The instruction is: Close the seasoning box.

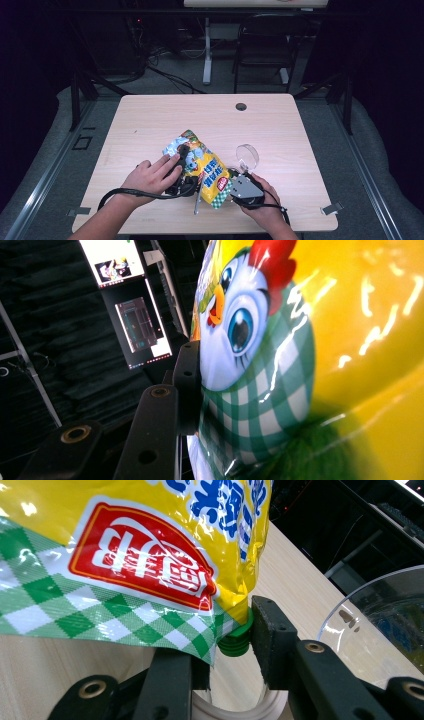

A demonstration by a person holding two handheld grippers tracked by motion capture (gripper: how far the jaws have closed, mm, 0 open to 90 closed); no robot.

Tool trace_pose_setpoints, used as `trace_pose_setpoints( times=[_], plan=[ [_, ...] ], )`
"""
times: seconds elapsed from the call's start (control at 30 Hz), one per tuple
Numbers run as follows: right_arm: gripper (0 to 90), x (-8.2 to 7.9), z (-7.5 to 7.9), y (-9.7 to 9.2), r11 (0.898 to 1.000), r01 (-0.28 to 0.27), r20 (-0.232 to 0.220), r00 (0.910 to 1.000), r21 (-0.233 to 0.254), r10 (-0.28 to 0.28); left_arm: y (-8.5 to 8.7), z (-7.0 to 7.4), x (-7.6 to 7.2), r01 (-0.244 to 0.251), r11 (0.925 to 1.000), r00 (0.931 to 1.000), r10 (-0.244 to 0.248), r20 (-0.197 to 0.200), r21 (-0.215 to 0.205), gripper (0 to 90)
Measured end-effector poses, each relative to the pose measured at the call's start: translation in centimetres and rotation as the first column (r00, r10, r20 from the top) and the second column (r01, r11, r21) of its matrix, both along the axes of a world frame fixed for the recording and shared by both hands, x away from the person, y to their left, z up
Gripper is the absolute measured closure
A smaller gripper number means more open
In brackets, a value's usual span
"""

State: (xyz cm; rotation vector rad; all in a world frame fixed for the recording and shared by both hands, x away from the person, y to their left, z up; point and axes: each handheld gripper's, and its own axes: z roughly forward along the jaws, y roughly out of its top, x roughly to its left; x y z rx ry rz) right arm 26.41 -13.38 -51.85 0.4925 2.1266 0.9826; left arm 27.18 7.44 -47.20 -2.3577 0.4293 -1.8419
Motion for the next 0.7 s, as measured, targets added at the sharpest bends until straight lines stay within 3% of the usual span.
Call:
trace_pose_setpoints(
  times=[0.47,0.7],
  plan=[
    [70.5,0.26,-0.18,-0.2,0.999,-0.003,-0.027,0.9996,0.038,0.004,-0.24,0.44,-0.09,0.003,0.9999,0.9999,-0.003,-0.01,0.012,69.5],
    [70.5,0.34,-0.23,-0.16,0.999,-0.005,-0.052,0.9986,0.042,0.007,-0.32,0.47,-0.16,0.009,0.9992,1.0,-0.009,-0.002,0.038,69.8]
  ],
)
